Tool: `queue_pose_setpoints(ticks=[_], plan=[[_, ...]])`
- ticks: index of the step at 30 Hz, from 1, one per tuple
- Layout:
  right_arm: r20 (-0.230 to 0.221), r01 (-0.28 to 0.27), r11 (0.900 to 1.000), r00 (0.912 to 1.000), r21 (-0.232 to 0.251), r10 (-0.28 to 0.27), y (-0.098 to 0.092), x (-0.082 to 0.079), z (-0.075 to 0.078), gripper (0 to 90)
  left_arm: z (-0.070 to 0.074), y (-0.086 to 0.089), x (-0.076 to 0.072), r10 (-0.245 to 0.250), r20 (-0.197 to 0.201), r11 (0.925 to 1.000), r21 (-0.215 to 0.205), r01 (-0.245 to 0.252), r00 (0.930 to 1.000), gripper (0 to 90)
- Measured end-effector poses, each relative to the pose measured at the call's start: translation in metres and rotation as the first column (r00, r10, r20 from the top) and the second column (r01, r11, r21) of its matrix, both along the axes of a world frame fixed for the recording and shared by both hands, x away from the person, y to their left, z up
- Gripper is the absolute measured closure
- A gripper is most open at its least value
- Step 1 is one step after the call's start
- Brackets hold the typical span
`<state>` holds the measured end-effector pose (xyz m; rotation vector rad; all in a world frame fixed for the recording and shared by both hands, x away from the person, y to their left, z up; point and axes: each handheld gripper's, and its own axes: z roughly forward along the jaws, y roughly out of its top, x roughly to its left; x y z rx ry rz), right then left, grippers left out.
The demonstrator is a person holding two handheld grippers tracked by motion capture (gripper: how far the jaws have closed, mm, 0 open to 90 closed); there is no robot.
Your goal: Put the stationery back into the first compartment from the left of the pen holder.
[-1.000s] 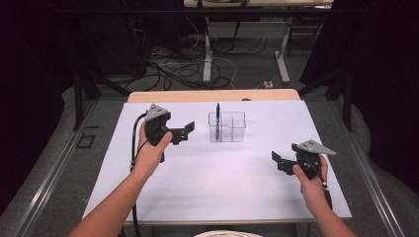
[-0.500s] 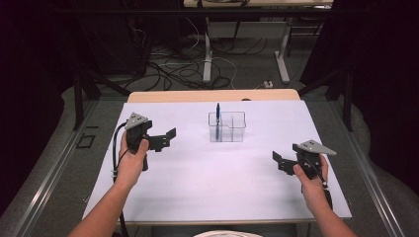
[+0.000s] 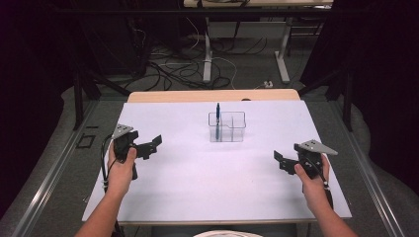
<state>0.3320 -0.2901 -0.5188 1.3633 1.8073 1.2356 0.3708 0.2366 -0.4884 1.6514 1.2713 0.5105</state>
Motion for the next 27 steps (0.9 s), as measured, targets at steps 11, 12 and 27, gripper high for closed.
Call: queue_pose_setpoints(ticks=[11, 12, 27], plan=[[-0.025, -0.003, 1.0, 0.9997, -0.012, 0.002, -0.007, 0.001, 0.0, 15.5, -0.02, 0.021, 0.0, 0.065, -0.024, 0.9971, -0.039, -0.066, 0.9976, 2.7], [-0.035, 0.003, 1.0, 0.9994, -0.018, -0.003, -0.008, 0.001, 0.0, 15.5, -0.022, 0.023, 0.0, 0.068, -0.024, 0.9967, -0.043, -0.069, 0.9974, 2.7], [-0.045, 0.014, 1.0, 0.9989, -0.009, -0.014, -0.009, 0.002, -0.002, 15.5, -0.035, 0.04, 0.002, 0.13, -0.05, 0.9894, -0.059, -0.133, 0.9903, 2.8]])
